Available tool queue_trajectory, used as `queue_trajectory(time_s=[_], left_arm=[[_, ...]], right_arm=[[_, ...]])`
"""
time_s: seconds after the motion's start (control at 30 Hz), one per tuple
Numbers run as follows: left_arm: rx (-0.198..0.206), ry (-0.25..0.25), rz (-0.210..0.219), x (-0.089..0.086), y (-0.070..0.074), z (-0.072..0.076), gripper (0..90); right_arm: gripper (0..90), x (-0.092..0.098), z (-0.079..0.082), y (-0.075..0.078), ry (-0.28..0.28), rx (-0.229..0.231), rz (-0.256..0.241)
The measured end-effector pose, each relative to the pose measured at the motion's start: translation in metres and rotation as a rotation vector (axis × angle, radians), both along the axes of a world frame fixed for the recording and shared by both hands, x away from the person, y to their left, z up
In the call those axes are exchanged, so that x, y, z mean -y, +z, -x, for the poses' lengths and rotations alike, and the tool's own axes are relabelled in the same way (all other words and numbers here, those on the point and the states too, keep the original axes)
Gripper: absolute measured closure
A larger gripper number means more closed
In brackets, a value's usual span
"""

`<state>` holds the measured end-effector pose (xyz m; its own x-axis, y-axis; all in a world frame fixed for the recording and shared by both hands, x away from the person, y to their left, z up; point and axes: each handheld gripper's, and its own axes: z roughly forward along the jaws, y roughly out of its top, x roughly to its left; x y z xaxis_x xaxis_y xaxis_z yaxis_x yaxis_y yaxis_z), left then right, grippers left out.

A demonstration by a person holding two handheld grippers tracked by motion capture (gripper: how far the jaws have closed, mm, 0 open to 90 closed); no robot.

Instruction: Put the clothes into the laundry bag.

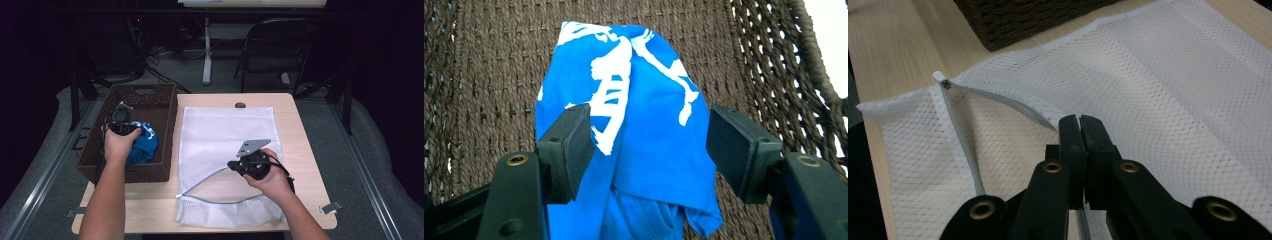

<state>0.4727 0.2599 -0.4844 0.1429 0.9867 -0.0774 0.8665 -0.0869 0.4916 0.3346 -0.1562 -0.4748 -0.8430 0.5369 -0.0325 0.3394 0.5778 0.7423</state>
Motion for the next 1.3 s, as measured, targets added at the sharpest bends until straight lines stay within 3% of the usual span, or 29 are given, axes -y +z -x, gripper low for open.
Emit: queue_trajectory(time_s=[0.3, 0.7, 1.03, 1.3], left_arm=[[-0.025, 0.029, -0.028, -0.002, -0.011, -0.009, 28.1], [-0.086, 0.034, 0.000, 0.002, -0.027, -0.021, 22.6], [-0.117, 0.064, -0.050, 0.003, -0.035, -0.027, 22.4], [-0.147, 0.094, -0.050, -0.002, -0.040, -0.031, 19.9]], right_arm=[[88.8, 0.001, 0.000, 0.000, 0.000, -0.001, -0.003], [88.8, 0.001, 0.000, 0.000, -0.002, -0.005, -0.006], [88.8, 0.002, -0.001, -0.001, -0.004, -0.008, -0.009], [88.8, 0.002, -0.001, -0.001, -0.003, -0.010, -0.010]])
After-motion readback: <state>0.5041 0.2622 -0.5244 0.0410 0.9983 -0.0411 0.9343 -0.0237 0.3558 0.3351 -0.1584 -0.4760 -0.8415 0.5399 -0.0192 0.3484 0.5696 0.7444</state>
